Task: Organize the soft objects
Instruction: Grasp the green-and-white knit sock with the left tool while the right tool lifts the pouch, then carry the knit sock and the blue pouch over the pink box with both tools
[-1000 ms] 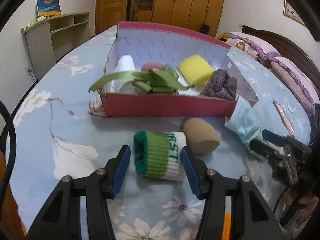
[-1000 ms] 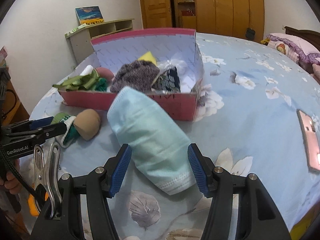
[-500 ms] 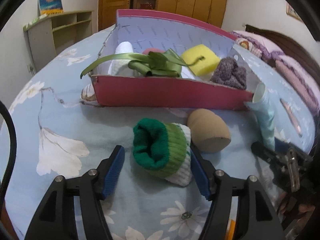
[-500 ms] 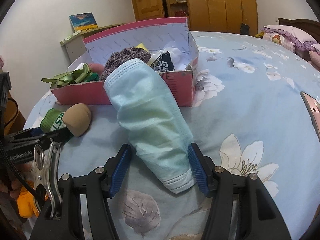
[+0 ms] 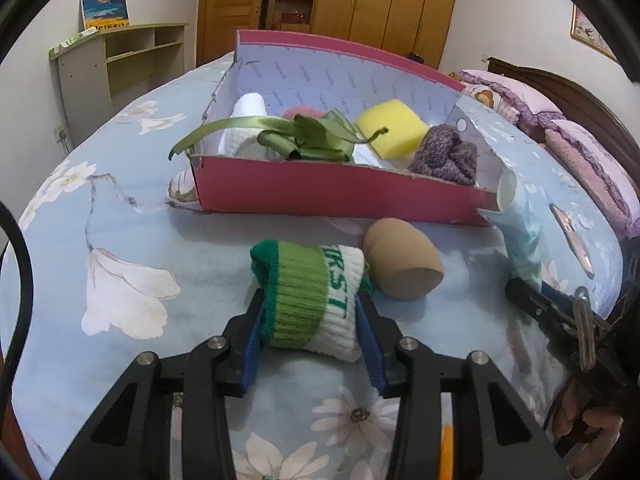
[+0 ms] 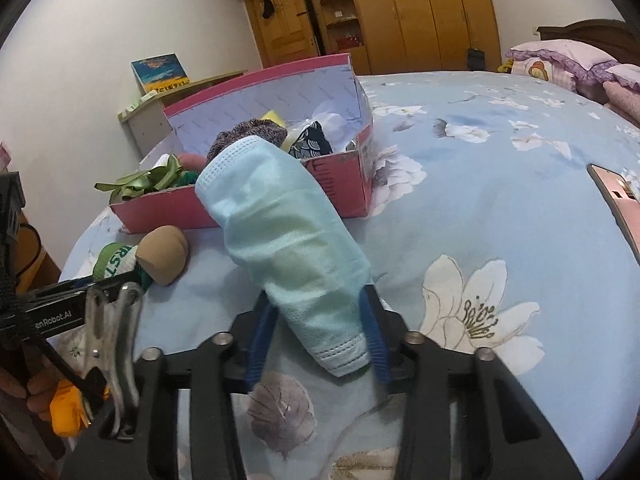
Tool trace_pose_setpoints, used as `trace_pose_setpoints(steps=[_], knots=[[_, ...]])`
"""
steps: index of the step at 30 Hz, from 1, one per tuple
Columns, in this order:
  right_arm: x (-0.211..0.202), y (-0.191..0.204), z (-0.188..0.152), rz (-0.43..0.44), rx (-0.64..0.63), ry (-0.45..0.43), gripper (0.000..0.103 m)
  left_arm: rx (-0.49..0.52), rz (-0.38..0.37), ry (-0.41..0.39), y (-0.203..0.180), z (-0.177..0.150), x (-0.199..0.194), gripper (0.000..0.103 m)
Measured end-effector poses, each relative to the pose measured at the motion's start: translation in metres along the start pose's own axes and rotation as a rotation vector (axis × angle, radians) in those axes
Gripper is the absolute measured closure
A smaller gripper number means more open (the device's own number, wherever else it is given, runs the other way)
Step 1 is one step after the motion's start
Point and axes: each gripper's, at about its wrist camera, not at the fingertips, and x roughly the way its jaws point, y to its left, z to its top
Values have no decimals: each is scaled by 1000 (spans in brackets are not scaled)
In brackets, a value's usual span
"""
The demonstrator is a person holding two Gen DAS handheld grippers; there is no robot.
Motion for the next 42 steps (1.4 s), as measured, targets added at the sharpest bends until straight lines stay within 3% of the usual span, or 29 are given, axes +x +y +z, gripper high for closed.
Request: trace_pose_setpoints(steps=[9, 17, 42], knots=[[-12, 10, -2, -6, -14, -35, 77, -16, -19, -20, 9, 0, -19, 63], [-35, 16, -2, 11, -12, -85, 79, -29, -12, -81, 19, 2, -49, 63], [-63, 35, 4, 82, -32, -120, 79, -14, -47, -133, 10, 9, -83, 62]])
